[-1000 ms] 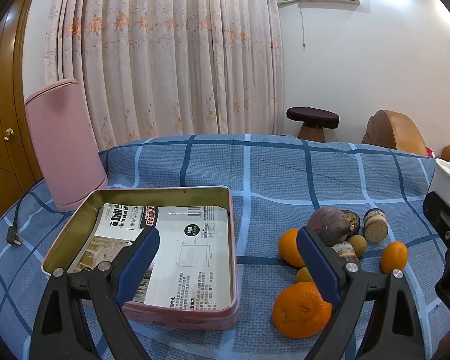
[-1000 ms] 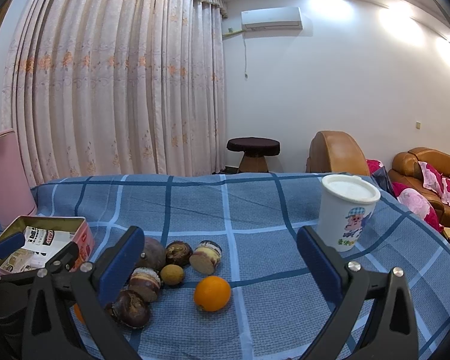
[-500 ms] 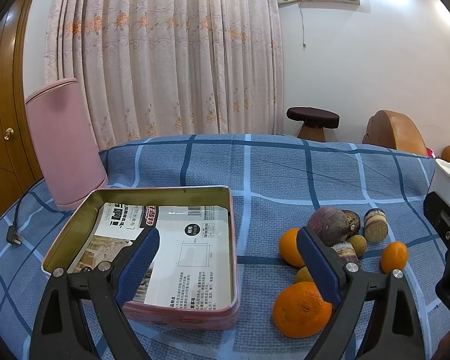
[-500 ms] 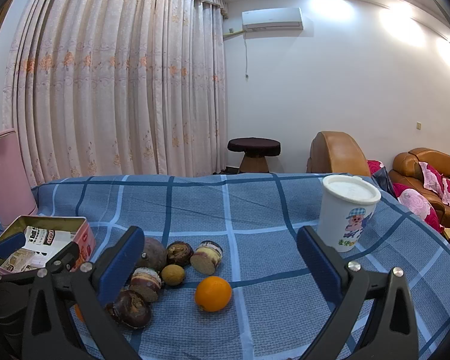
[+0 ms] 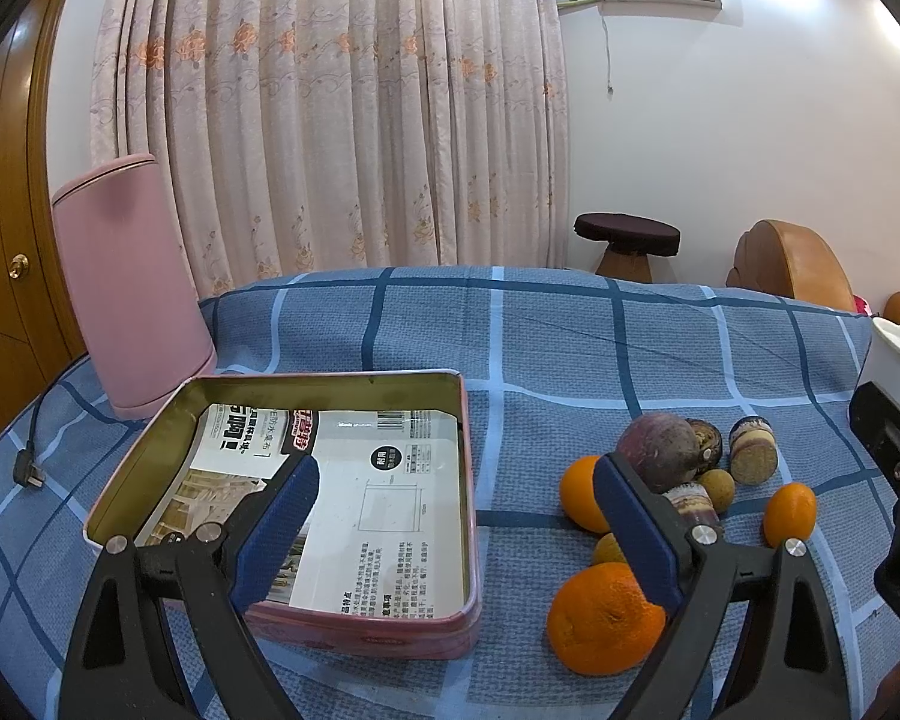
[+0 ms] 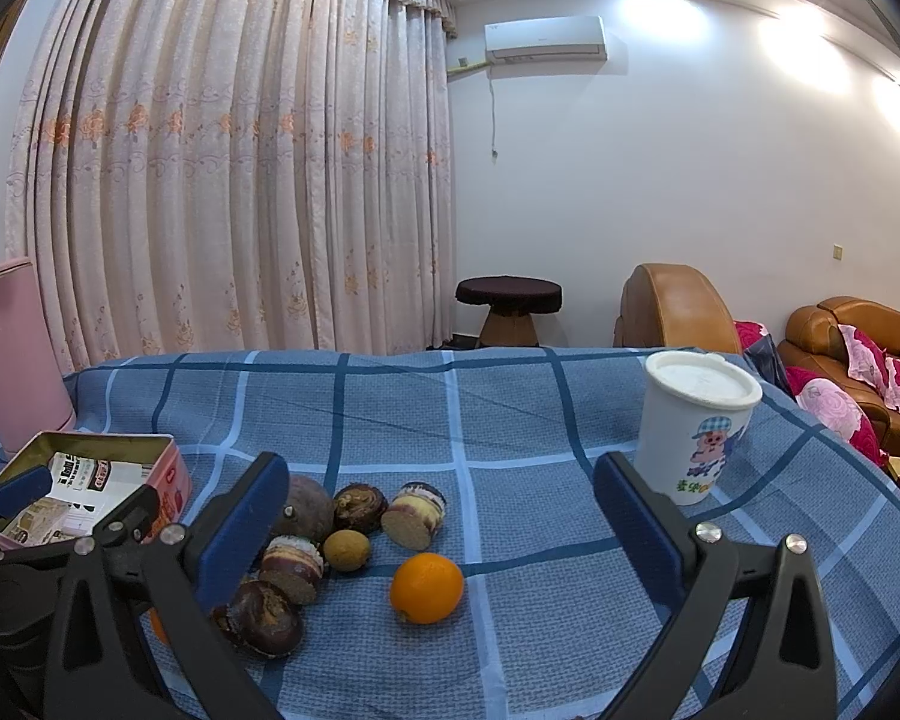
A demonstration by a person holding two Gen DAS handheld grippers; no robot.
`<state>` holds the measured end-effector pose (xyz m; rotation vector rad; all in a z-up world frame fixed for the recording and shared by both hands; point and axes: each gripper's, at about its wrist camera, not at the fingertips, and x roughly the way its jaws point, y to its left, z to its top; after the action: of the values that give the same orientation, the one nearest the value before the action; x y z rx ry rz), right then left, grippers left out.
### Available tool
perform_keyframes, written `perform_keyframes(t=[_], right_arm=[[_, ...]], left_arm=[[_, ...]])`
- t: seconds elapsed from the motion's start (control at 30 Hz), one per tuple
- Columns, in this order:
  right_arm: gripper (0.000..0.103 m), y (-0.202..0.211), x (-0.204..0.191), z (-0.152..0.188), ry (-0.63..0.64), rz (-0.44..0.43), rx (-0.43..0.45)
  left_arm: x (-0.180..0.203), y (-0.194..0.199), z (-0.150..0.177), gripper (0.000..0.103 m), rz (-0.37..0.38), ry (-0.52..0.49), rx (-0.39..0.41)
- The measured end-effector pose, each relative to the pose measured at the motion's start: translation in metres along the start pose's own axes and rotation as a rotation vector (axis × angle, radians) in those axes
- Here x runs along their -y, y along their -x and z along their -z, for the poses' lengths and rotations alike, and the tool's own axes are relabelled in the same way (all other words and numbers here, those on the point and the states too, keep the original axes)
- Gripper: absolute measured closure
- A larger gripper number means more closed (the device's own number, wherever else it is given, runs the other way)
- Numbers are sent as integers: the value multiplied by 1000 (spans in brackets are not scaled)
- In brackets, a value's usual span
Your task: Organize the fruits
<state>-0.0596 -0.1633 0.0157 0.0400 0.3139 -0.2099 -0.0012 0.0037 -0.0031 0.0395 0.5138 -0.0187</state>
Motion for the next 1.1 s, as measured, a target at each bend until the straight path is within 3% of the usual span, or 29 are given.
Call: perform_keyframes(t=[1.1], right_arm=[[0,2,-1,-1,-1,7,0]], left_arm=[[-2,-1,3,9,0,8,-9]])
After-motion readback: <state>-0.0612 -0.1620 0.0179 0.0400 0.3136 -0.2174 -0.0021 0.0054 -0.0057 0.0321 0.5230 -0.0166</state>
